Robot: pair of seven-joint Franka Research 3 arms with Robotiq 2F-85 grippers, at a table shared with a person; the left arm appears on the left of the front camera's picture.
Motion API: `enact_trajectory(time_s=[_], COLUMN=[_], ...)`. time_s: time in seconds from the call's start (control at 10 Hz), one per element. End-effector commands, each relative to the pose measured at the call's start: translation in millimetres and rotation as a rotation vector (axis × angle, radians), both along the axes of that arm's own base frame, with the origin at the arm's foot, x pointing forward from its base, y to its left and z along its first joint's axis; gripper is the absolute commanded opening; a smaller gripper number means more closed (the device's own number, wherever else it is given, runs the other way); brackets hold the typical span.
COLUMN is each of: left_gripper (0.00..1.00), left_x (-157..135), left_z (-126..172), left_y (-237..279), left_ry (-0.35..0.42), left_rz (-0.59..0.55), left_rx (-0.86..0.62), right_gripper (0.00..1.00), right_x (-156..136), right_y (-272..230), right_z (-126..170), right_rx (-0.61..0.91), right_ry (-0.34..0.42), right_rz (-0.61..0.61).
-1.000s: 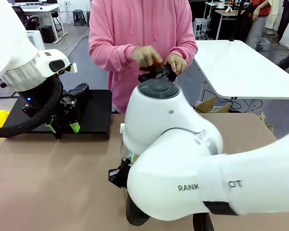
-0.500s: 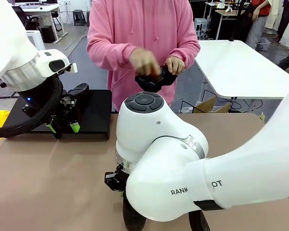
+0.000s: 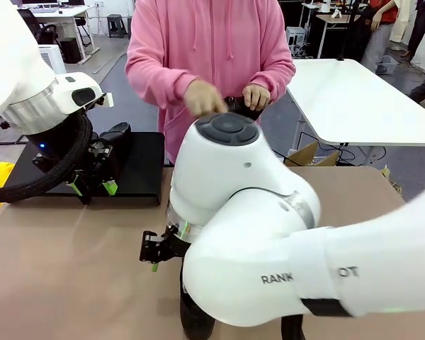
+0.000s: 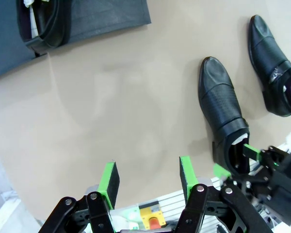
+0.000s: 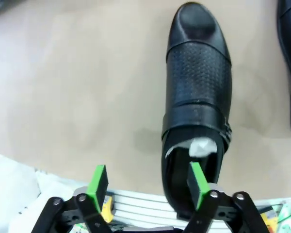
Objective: Organize the shoes by placing them on the stand.
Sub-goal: Pick up one Shoe and place it in the middle of the table, then place the Shoe from the middle of the table onto the Shoes Stand.
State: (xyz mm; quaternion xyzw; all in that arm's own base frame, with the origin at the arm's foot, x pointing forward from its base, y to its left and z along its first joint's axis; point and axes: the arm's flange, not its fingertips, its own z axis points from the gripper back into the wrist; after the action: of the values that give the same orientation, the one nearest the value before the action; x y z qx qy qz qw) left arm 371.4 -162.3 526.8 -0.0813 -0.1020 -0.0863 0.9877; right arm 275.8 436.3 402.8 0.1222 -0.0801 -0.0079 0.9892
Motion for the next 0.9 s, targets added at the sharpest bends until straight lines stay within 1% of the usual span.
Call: enact_trajectory(time_s=[0.0, 0.1, 0.8], left_gripper=[0.66, 0.66, 0.66], left_x=[0, 0, 0], left_z=[0, 0, 0], left_y=[1, 1, 1], left_ry=[-0.007, -0.007, -0.007], left_rz=[0.003, 0.003, 0.003], left_rx=[-0.012, -0.012, -0.012], right_gripper=[1.00, 1.00, 1.00], right_x=[-21, 0, 0], right_y=[-40, 0, 0], right_z=[32, 0, 0], right_rx=[0.021, 0.000, 0.000], right_ry=[-0.048, 0.000, 0.000], right_rz=[0.030, 0.000, 0.000])
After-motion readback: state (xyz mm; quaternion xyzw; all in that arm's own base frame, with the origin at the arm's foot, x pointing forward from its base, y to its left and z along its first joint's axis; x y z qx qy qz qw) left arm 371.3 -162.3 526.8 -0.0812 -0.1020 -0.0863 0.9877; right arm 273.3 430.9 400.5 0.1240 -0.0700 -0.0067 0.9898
